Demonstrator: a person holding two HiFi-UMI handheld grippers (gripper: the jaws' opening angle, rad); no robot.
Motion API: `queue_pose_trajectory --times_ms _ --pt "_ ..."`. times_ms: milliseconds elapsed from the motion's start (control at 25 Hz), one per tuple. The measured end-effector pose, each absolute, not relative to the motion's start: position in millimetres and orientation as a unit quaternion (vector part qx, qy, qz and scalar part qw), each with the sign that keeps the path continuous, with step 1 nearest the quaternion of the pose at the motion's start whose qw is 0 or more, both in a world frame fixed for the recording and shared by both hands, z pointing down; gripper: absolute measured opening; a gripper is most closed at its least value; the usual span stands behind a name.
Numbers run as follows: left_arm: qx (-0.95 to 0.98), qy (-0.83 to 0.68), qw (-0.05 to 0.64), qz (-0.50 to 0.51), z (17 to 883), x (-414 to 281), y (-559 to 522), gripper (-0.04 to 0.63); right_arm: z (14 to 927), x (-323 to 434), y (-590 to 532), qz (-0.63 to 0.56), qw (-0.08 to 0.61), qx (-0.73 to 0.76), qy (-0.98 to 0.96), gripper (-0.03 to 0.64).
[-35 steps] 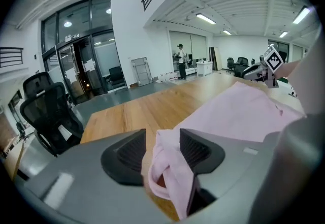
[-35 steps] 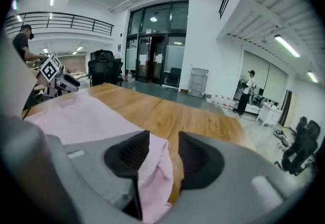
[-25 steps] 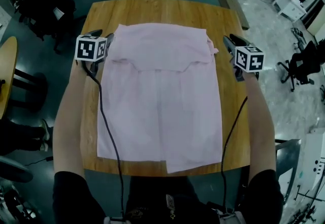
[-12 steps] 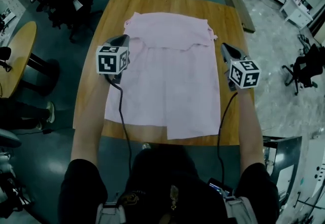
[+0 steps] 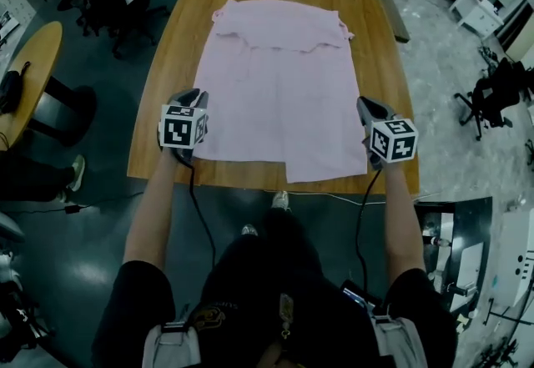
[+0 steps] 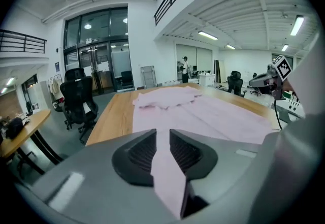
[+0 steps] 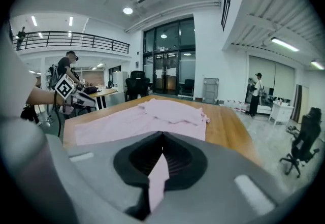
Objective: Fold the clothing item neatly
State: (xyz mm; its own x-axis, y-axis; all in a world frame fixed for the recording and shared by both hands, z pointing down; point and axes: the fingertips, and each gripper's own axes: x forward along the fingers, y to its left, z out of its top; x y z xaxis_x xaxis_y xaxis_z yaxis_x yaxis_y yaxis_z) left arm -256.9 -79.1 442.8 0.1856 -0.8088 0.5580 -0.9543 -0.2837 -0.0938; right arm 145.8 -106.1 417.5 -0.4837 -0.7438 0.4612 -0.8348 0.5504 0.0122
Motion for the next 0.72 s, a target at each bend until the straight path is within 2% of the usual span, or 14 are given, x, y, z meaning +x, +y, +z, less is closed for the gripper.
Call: queue_pose_trajectory --times_ms 80,160,240,360,480,720 --pt "0.747 -0.581 0.162 0.278 467.2 -269.8 -55.0 0.141 438.5 150.8 -82.9 0.125 0.227 0.470 -0.844 0.003" --pt "0.735 -0.584 0.181 0.292 489.3 -282.3 -35.6 0.184 459.4 157.8 -64.8 0.145 0.242 0.475 -0.834 0.009" --pt "0.724 -0.586 0.204 0.301 509.7 -291.4 -19.8 0.221 481.6 168.6 -51.7 0.166 0.257 0.483 -0.820 0.062" --pt "0.714 -0.582 0.237 0.308 537.1 -294.1 -0.4 0.273 516.8 192.3 -31.5 0.200 0.280 0.498 -0.796 0.182" --pt "0.710 -0.574 0.260 0.314 560.8 -292.3 10.9 0.290 547.0 219.2 -15.6 0.237 0.292 0.516 -0.769 0.233" --pt "0.698 -0.571 0.293 0.318 587.8 -286.2 12.9 0.288 586.7 240.8 -1.3 0.302 0.285 0.525 -0.743 0.235"
